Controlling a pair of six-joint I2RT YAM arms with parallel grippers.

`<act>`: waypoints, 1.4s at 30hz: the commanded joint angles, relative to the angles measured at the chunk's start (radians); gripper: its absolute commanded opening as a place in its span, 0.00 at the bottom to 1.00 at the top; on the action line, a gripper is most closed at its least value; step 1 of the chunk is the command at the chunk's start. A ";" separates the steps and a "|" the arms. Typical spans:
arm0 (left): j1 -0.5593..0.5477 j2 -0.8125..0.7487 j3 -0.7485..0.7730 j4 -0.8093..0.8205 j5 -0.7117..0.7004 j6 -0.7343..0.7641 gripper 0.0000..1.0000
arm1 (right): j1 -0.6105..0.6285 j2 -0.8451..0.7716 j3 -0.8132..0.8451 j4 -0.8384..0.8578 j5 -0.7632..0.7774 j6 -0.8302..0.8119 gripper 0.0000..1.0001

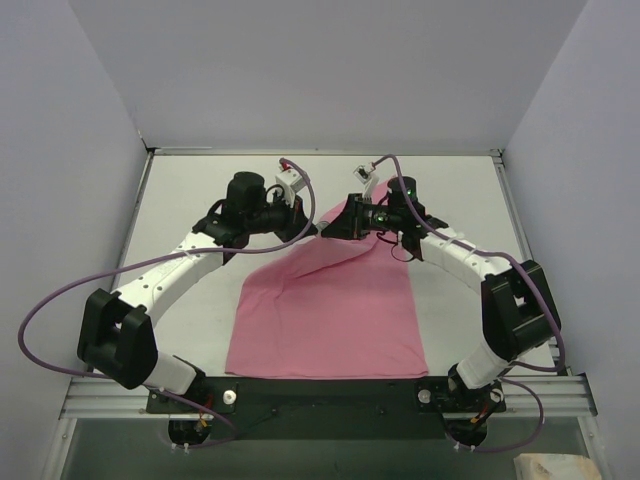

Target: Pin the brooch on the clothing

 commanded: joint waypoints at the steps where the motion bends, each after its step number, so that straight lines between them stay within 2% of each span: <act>1: -0.072 -0.025 0.046 0.034 0.155 -0.022 0.00 | 0.034 -0.029 0.006 0.164 0.086 0.052 0.07; 18: -0.030 -0.030 0.008 0.069 0.167 -0.029 0.00 | 0.021 -0.048 -0.073 0.351 0.046 0.100 0.08; 42: 0.011 -0.011 -0.029 0.104 0.172 -0.049 0.00 | -0.002 -0.031 -0.106 0.463 0.028 0.158 0.08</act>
